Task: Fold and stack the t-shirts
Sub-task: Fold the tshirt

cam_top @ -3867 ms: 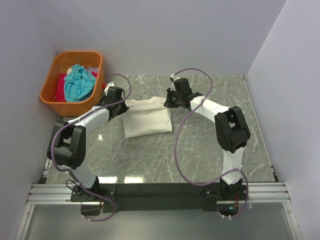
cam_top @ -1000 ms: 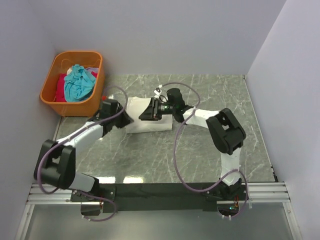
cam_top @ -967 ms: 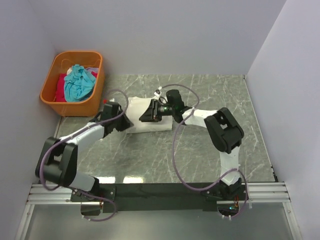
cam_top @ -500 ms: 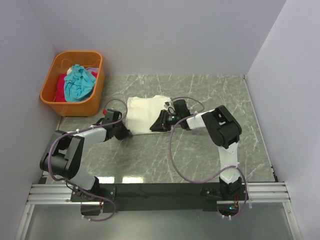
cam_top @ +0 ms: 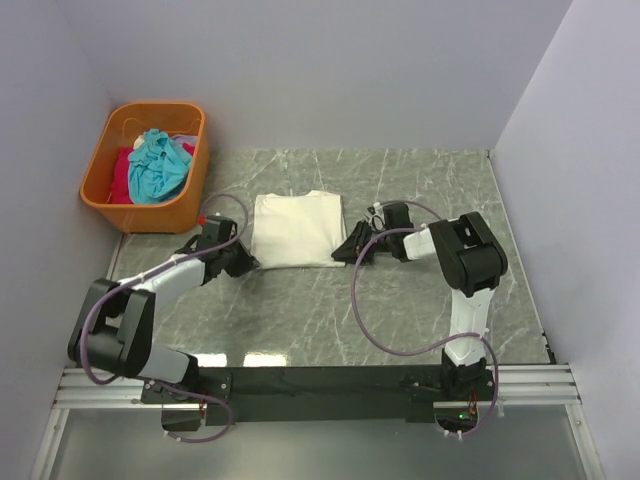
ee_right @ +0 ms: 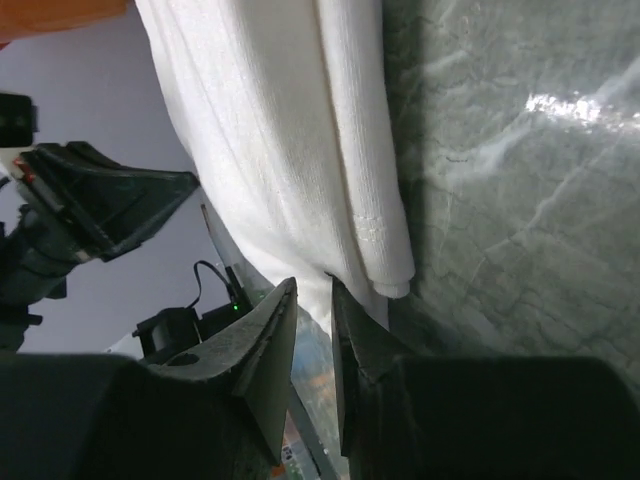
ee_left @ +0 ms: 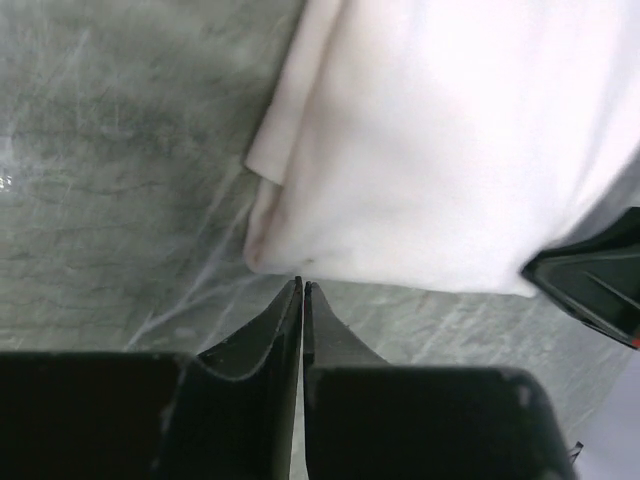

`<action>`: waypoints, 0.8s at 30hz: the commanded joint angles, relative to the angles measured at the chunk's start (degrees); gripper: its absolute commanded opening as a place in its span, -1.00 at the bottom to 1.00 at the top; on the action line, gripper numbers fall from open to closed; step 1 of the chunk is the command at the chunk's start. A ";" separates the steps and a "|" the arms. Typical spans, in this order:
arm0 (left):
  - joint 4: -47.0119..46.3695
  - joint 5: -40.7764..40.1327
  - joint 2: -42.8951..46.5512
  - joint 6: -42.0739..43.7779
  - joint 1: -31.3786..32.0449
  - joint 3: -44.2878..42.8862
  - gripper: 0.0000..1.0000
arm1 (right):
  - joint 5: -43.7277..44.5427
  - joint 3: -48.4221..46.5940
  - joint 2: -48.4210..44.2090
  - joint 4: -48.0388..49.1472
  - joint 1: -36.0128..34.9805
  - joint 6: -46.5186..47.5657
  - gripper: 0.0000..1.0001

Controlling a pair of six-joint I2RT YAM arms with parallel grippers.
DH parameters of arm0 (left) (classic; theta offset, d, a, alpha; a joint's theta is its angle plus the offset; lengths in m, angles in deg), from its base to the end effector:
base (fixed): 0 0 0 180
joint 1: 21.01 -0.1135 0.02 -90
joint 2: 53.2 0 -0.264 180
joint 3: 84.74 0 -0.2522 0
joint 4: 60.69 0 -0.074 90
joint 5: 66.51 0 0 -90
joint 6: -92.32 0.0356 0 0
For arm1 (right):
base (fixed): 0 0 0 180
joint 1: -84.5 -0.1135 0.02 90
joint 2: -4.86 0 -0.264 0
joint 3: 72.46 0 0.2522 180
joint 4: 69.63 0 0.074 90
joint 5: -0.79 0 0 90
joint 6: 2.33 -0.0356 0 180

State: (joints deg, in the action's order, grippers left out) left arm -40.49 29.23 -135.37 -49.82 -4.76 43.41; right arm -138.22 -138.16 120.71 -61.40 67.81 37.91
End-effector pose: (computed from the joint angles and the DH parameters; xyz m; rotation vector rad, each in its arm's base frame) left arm 0.2595 -0.0793 0.1633 -0.7438 2.4460 -0.6215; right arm 0.3459 0.1318 0.0924 0.2200 2.4934 1.5348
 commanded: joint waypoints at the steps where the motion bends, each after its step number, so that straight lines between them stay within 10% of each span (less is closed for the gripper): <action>1: -0.37 -1.08 4.39 1.77 -1.13 -3.83 -0.78 | 0.85 0.45 -2.64 0.42 1.13 1.49 -0.44; 24: -1.25 -1.17 -37.96 9.69 -7.37 -46.11 -0.67 | 9.72 -34.54 18.26 4.99 3.68 -10.36 -0.42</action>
State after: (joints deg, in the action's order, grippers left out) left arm -41.60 28.29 -171.08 -40.58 -10.44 0.62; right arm -130.18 -169.39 136.75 -56.19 71.26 29.63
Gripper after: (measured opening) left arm 0.170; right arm 0.286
